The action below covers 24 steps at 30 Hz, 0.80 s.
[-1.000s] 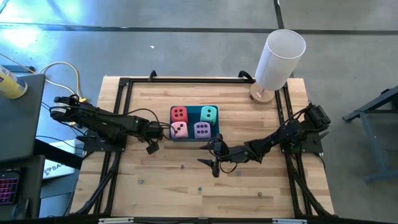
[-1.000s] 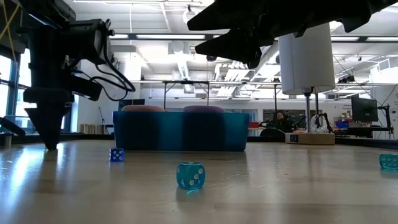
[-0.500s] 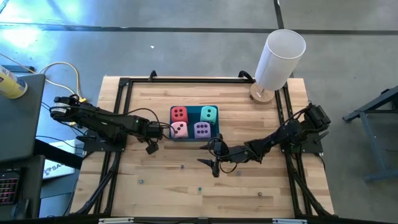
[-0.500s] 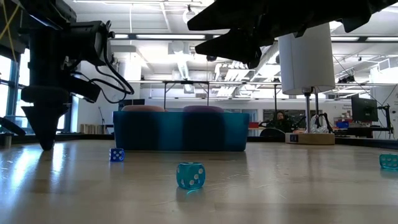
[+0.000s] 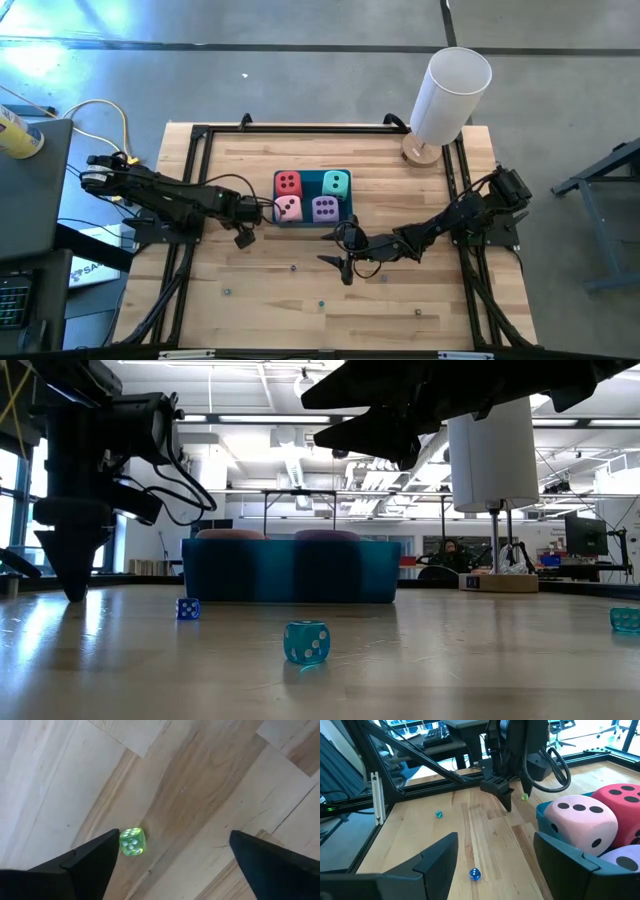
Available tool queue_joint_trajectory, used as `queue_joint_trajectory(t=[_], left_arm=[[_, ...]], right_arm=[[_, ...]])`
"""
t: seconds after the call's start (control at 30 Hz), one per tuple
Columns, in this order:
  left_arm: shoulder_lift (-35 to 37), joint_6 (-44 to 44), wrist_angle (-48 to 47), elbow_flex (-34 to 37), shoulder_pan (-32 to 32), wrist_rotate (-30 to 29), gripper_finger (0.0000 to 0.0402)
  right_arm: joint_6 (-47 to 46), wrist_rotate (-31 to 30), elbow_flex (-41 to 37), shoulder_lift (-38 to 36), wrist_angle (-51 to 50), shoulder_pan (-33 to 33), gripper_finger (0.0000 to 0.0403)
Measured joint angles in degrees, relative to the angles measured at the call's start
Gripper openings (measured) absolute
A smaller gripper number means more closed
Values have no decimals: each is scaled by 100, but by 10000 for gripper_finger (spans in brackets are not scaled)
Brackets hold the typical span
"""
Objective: Pick & Place Dice
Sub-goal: Put the green die into the blue bin
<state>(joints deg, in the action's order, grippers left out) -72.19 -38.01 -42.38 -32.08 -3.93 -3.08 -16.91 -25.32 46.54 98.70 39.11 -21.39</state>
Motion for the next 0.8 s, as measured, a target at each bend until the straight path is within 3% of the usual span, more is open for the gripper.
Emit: queue_joint_trajectory(t=[0.43,0.8], left_arm=[[-2,-237,66,0,-4,4,216],[-2,-251,84,0,-4,-16,124]], right_arm=[[0,0,0,0,-2,0,252],[2,0,0,0,-2,0,252]])
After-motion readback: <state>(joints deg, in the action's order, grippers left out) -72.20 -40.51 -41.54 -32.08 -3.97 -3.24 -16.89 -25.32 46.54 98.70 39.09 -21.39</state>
